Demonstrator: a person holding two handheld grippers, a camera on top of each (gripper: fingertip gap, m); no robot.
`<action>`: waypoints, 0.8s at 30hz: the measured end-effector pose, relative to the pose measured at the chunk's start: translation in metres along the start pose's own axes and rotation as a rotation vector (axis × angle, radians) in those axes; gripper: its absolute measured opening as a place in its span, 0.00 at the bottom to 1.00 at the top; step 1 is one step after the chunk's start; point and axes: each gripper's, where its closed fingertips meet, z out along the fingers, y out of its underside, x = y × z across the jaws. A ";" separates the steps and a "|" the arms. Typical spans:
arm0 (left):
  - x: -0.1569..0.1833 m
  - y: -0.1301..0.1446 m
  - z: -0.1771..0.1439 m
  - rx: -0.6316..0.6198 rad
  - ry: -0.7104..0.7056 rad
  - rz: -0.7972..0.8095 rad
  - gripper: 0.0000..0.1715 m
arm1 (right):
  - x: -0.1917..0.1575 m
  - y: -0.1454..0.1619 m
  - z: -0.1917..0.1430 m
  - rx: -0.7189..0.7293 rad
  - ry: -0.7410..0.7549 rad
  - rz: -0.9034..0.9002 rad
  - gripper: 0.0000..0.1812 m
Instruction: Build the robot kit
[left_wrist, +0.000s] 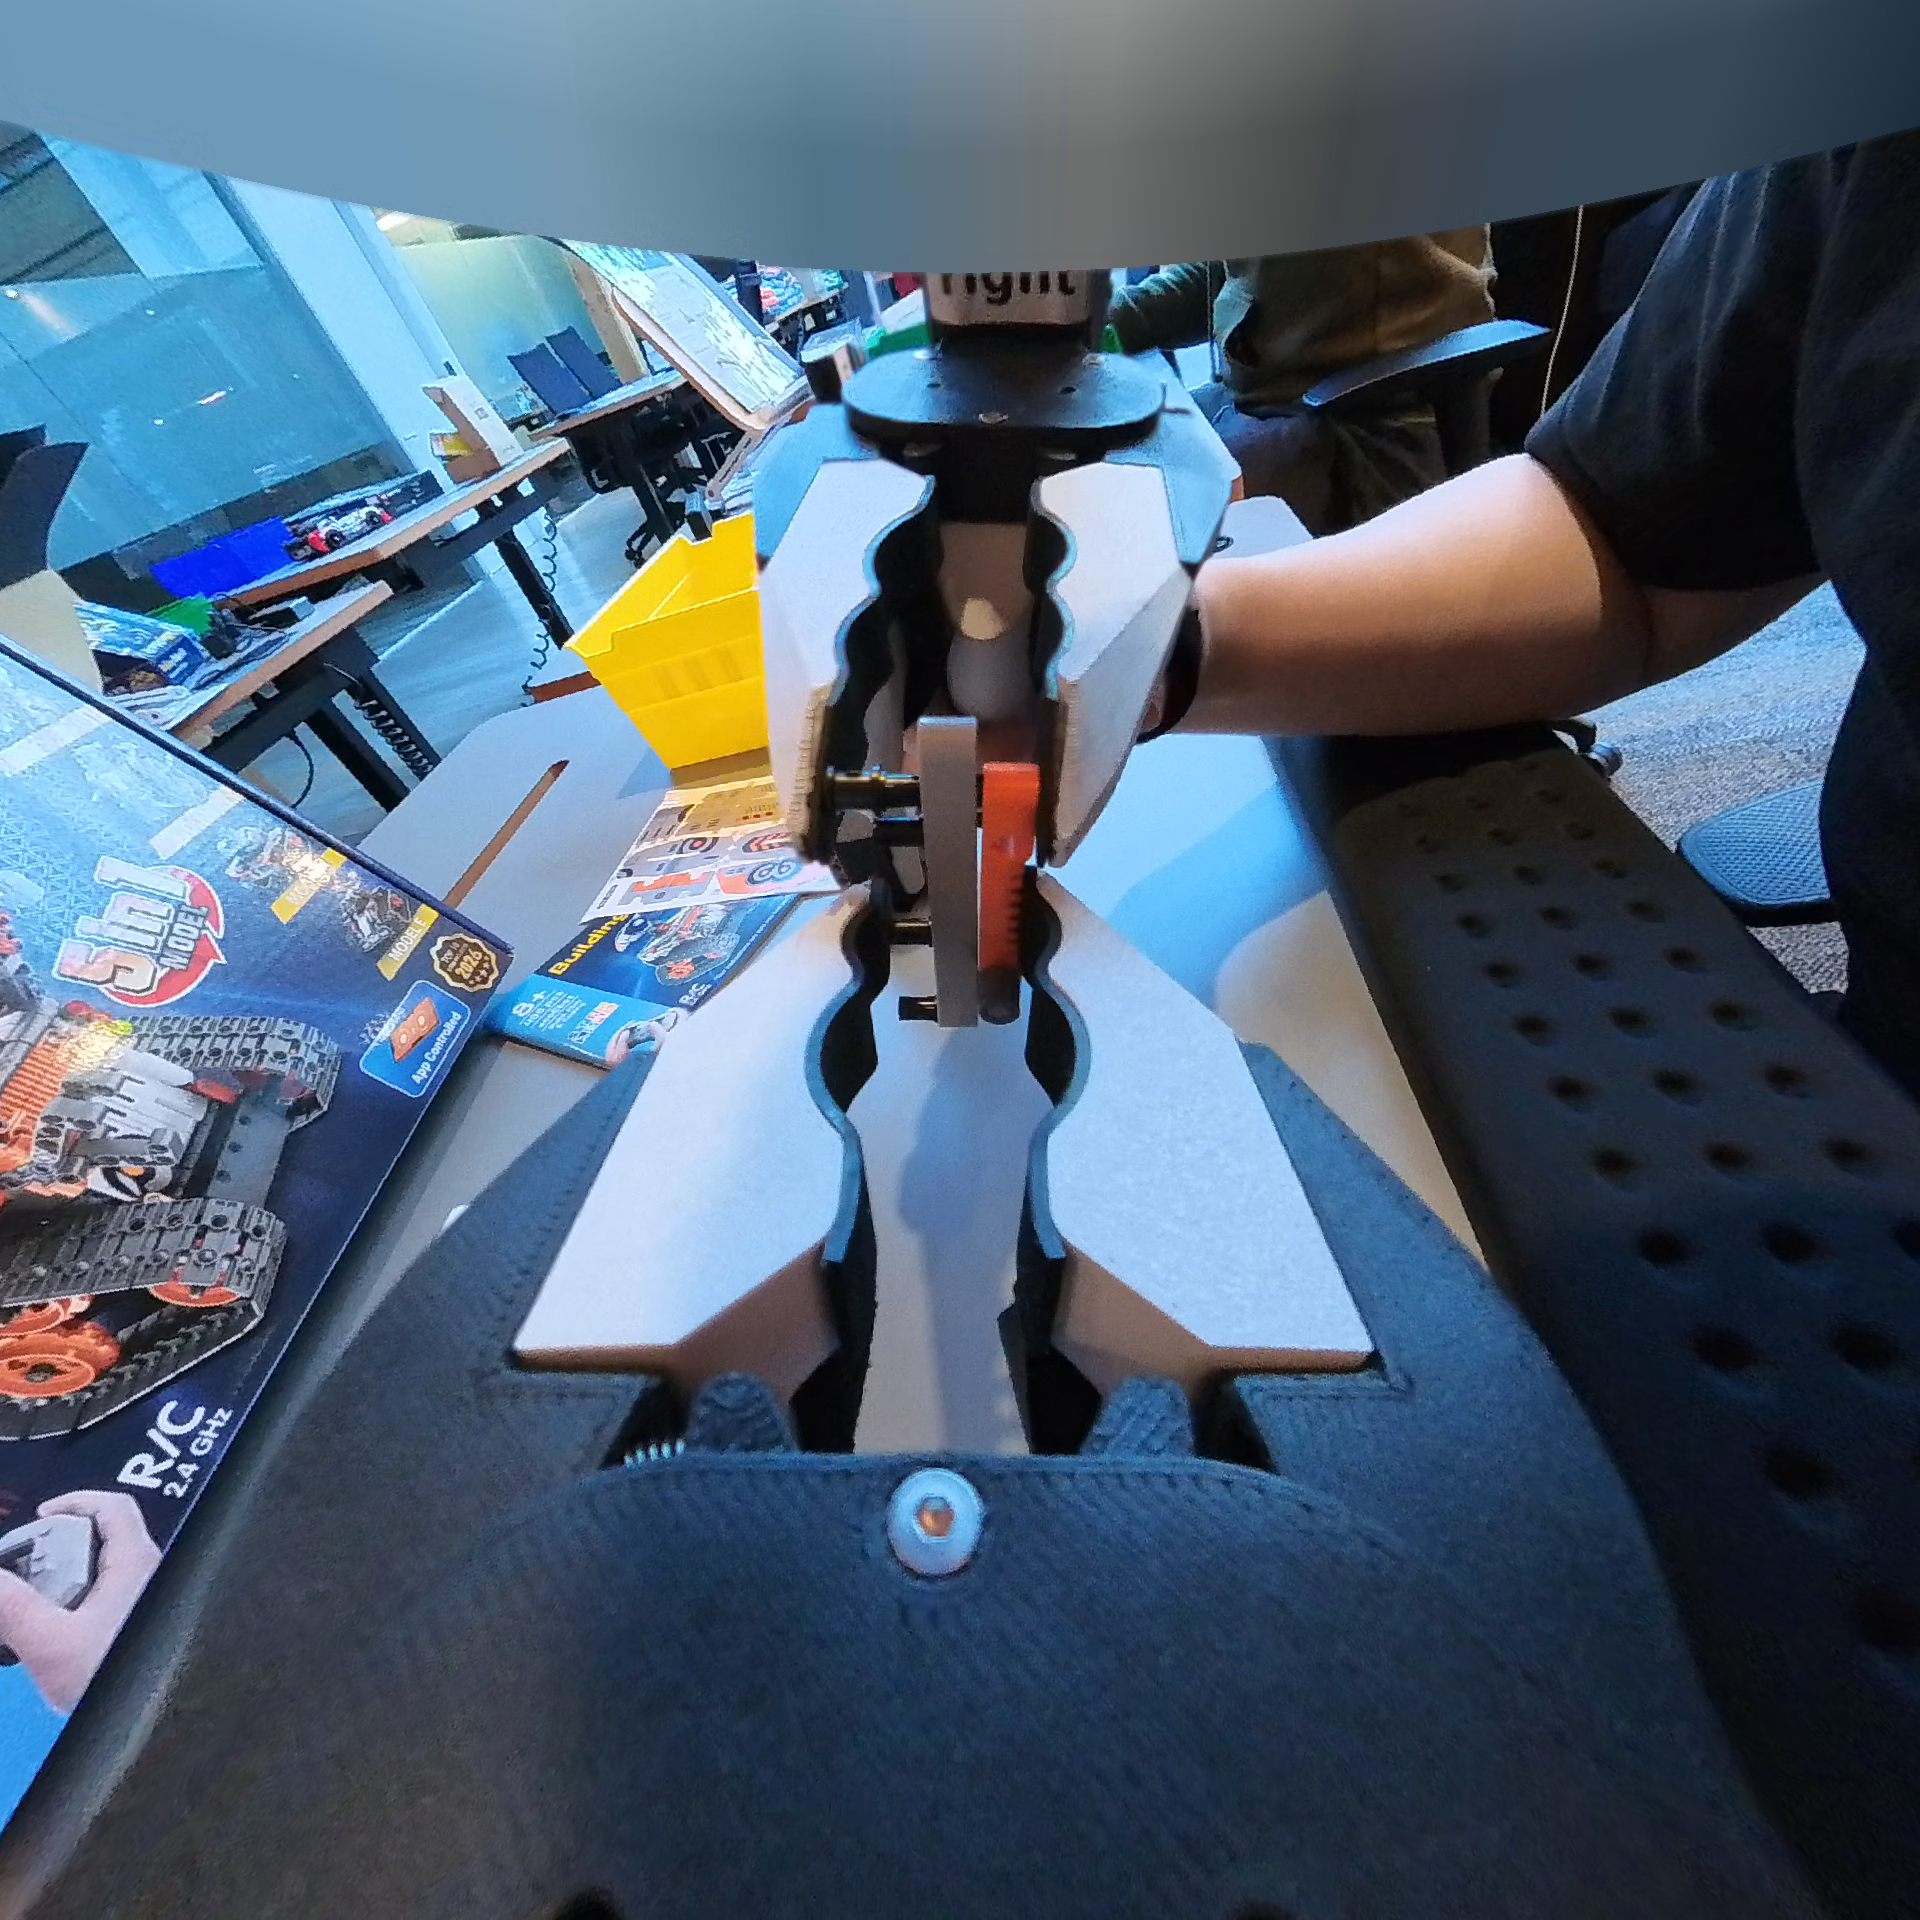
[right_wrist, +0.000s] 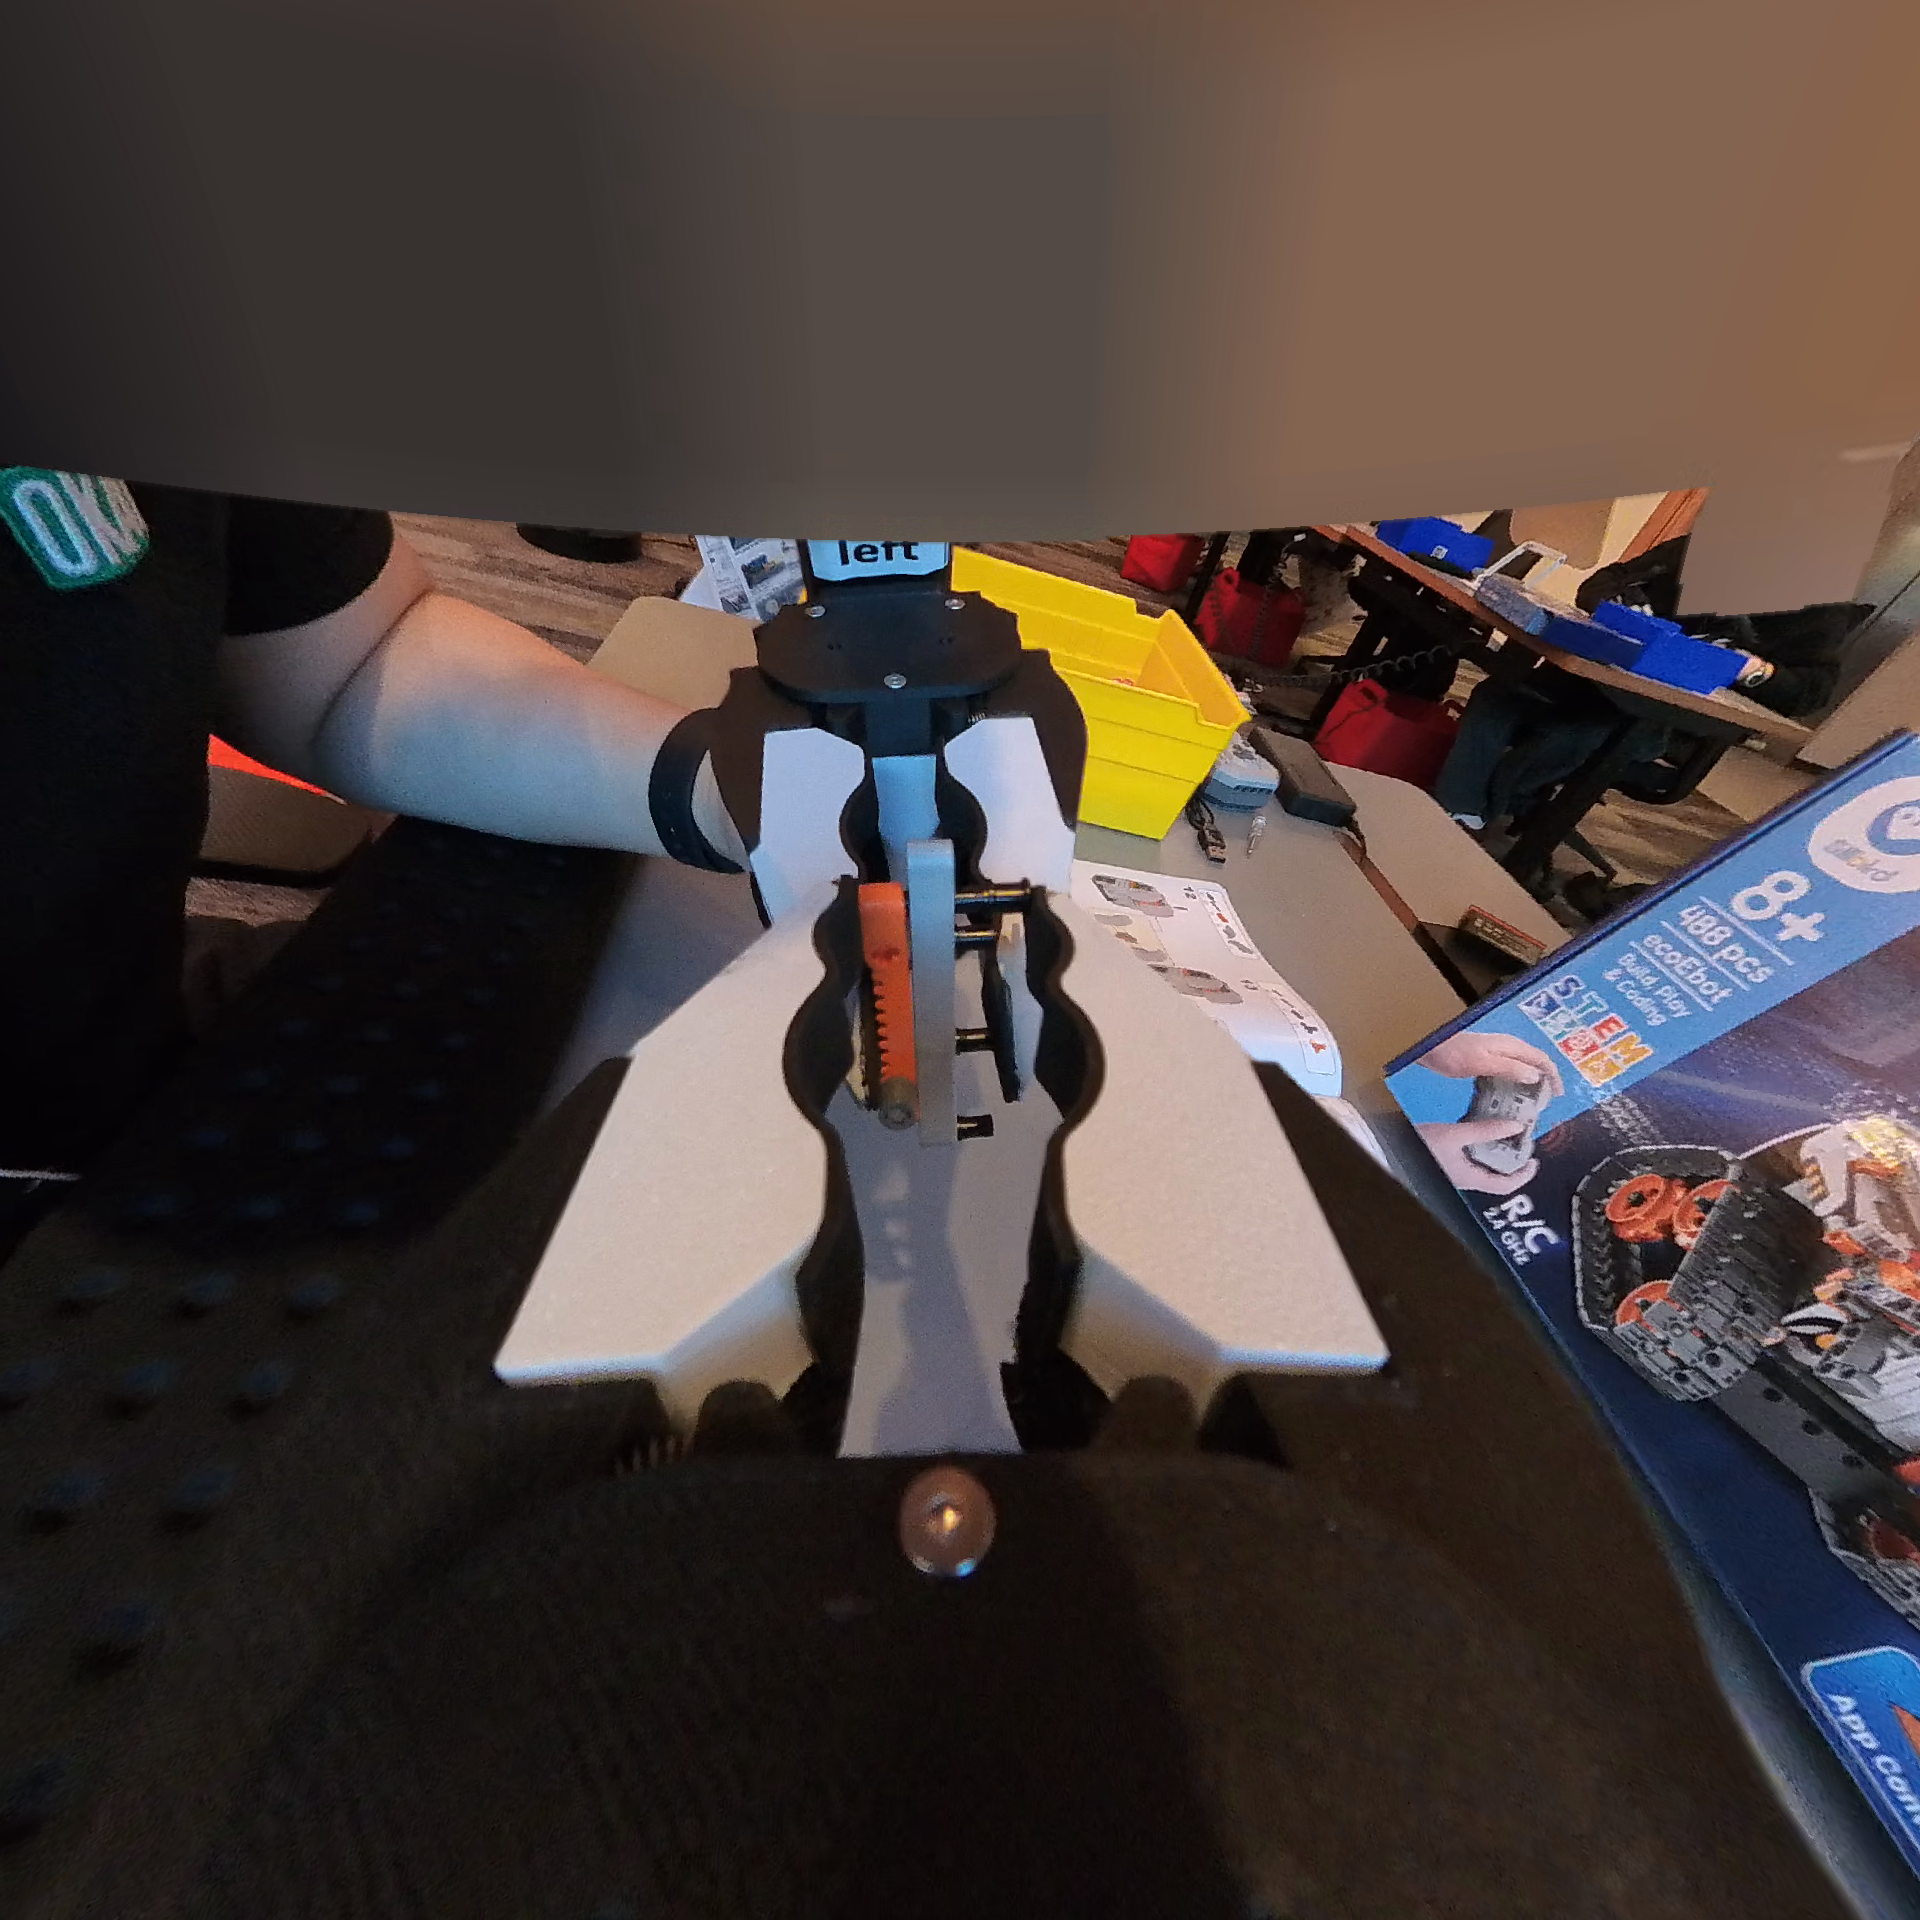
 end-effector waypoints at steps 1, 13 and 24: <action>0.000 -0.001 0.000 0.004 0.001 -0.004 0.14 | 0.000 -0.001 -0.001 0.003 0.007 -0.023 0.17; -0.004 0.004 0.000 -0.040 -0.012 -0.045 0.13 | 0.005 0.003 0.001 0.050 -0.009 0.066 0.17; 0.000 0.004 0.005 -0.074 -0.028 -0.032 0.13 | 0.001 0.005 0.001 0.021 -0.006 -0.009 0.18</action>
